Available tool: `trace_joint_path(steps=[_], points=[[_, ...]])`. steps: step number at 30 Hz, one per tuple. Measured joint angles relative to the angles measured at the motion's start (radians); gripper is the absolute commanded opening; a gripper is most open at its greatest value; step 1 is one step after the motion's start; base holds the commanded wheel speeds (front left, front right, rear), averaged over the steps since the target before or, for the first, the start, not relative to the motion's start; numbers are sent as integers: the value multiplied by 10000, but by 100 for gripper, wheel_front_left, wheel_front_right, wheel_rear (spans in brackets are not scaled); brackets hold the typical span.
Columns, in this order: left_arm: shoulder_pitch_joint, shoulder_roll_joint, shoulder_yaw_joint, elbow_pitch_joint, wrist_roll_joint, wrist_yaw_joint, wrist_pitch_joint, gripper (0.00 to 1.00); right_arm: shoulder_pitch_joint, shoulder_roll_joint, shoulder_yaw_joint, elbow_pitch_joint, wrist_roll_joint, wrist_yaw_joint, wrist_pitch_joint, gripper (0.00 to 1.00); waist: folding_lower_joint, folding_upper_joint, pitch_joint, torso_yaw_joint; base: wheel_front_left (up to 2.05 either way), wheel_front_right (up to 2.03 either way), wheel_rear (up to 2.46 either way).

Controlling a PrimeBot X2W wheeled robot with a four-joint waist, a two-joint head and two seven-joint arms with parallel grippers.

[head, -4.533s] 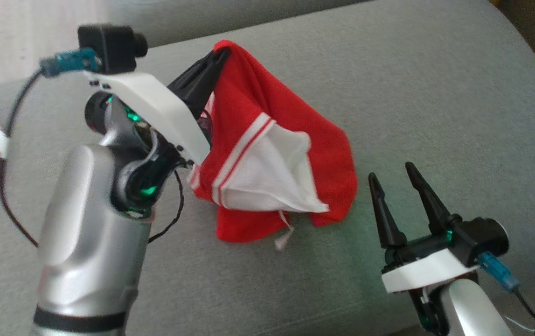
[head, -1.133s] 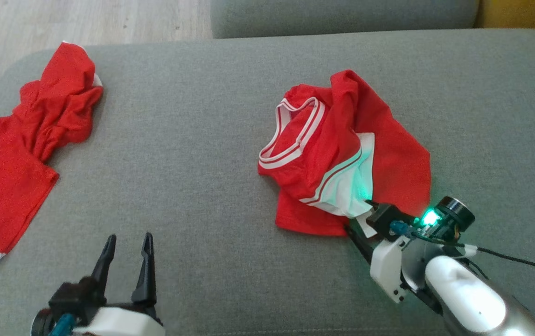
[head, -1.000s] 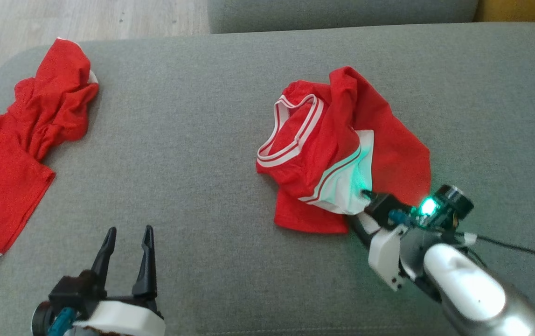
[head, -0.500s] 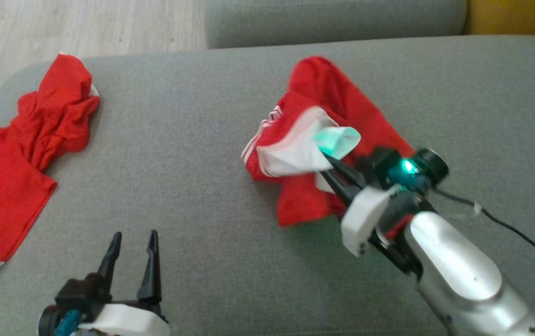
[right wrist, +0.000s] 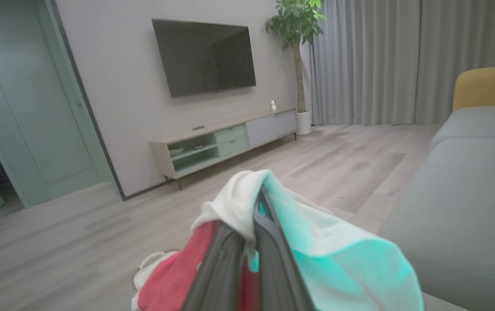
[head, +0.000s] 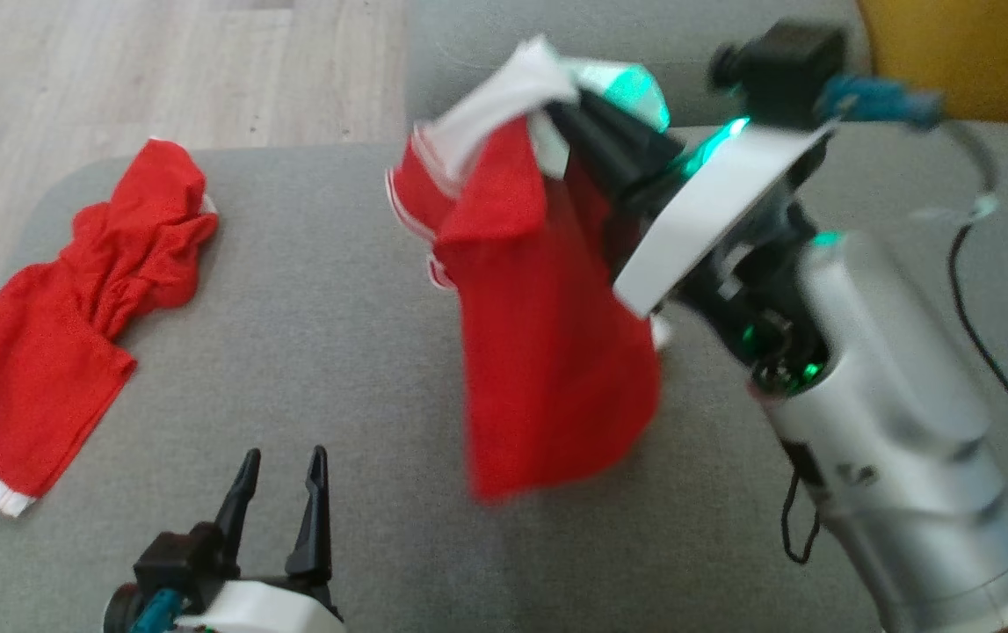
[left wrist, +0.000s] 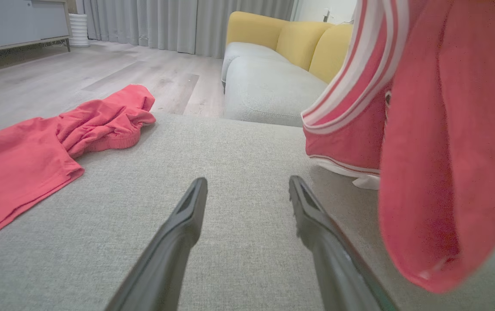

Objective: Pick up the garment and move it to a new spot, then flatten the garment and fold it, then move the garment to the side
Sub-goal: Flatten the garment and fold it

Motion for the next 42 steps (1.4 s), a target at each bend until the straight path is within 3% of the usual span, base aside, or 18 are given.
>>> trace_joint_path(steps=[7,14,20,28,33,34,35,36,37,42], points=[[196,8,-222,35,-211,128,0,100,-532,12,-173,184,3168,0,-729,0,0,0,-334,264,0,0,0],[267,13,-522,12,-366,301,0,100,-1073,38,-744,3952,4650,0,-2585,0,0,0,-537,351,0,0,0],[360,23,-479,-33,-445,393,0,100,-988,46,-790,7904,5085,0,-3854,0,0,0,-448,208,0,0,0],[352,21,-299,-42,-393,366,0,100,-1136,56,-1225,11758,5417,0,-5463,0,0,0,-167,-301,0,0,0],[342,23,-249,-38,-347,362,0,100,-1422,31,-1511,12270,5308,0,-5881,0,0,0,-66,-562,0,0,0],[335,23,-259,-35,-347,362,0,100,-1472,-6,-1555,12264,5233,0,-5892,26,0,0,-44,-611,0,0,0],[315,21,-278,-35,-347,353,0,100,-1466,-79,-1590,12257,5133,0,-5940,43,0,0,-24,-649,0,0,0],[307,23,-280,-27,-347,314,0,100,-1426,-174,-1570,12257,4970,0,-5962,76,0,0,-10,-676,0,0,0],[296,21,-286,-25,-347,290,0,100,-1372,-295,-1494,12268,4742,0,-5962,100,0,0,0,-694,0,0,0],[283,21,-318,-23,-347,288,0,100,-1159,-1106,-589,12276,2635,0,-6167,100,0,0,16,-707,0,0,0]])
